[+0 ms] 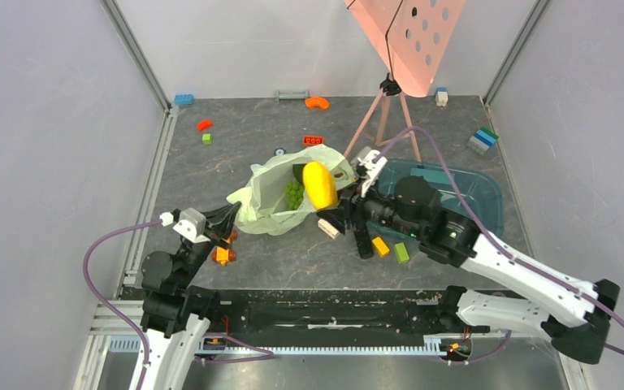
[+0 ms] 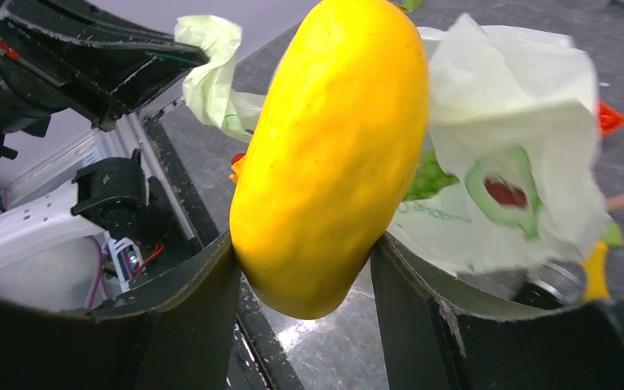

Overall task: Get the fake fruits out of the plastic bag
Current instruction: Place the fake fruit in the bin.

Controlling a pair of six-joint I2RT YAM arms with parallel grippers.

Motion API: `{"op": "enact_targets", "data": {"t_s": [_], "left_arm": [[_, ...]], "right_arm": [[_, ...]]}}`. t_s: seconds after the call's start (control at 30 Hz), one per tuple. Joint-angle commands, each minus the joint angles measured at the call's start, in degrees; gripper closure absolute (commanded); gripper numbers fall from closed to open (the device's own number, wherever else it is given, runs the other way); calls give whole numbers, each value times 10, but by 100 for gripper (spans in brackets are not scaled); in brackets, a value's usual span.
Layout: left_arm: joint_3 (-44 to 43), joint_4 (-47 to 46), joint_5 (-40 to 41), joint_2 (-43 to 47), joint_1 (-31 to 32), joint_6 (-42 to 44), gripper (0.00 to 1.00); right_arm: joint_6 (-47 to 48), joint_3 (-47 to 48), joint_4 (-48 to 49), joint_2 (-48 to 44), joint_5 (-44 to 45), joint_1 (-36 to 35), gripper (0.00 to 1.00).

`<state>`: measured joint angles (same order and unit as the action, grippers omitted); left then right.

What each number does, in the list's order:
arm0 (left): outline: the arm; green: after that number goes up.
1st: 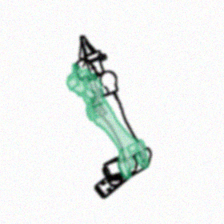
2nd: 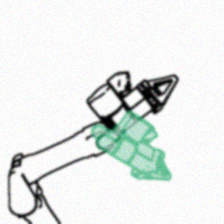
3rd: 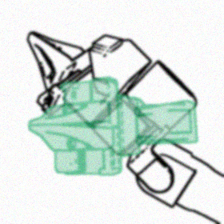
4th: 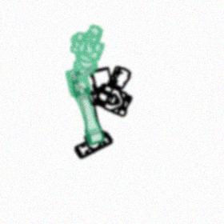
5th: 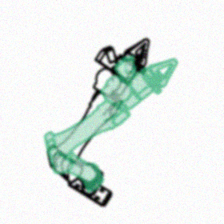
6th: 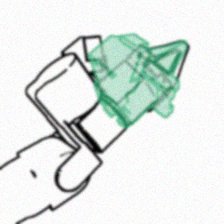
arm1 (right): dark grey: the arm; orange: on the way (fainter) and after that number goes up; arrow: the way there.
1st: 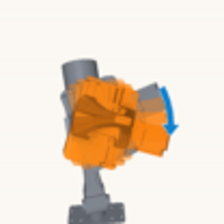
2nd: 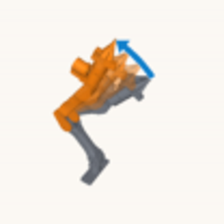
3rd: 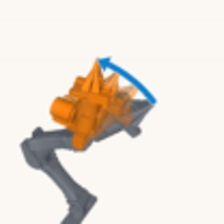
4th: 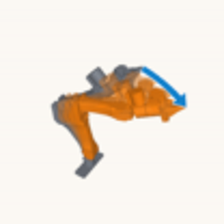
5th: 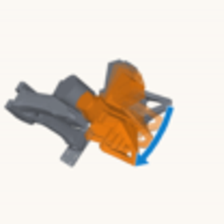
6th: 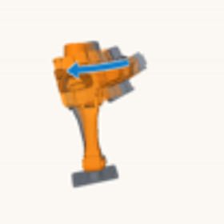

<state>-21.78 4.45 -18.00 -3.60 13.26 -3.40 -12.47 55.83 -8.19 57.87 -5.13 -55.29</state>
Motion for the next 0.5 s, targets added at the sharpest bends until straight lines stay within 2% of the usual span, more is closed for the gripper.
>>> {"op": "enact_targets", "data": {"t_s": [0.0,0.27,0.47], "left_arm": [[2,1,15,-2,1,3,98],[2,2,15,-4,1,4,98],[3,3,15,-7,2,3,98]], "right_arm": [[-6,-8,-59,-78,100,1,54],[-27,-15,-190,-173,243,1,55],[-58,-17,-263,-168,355,3,56]]}}
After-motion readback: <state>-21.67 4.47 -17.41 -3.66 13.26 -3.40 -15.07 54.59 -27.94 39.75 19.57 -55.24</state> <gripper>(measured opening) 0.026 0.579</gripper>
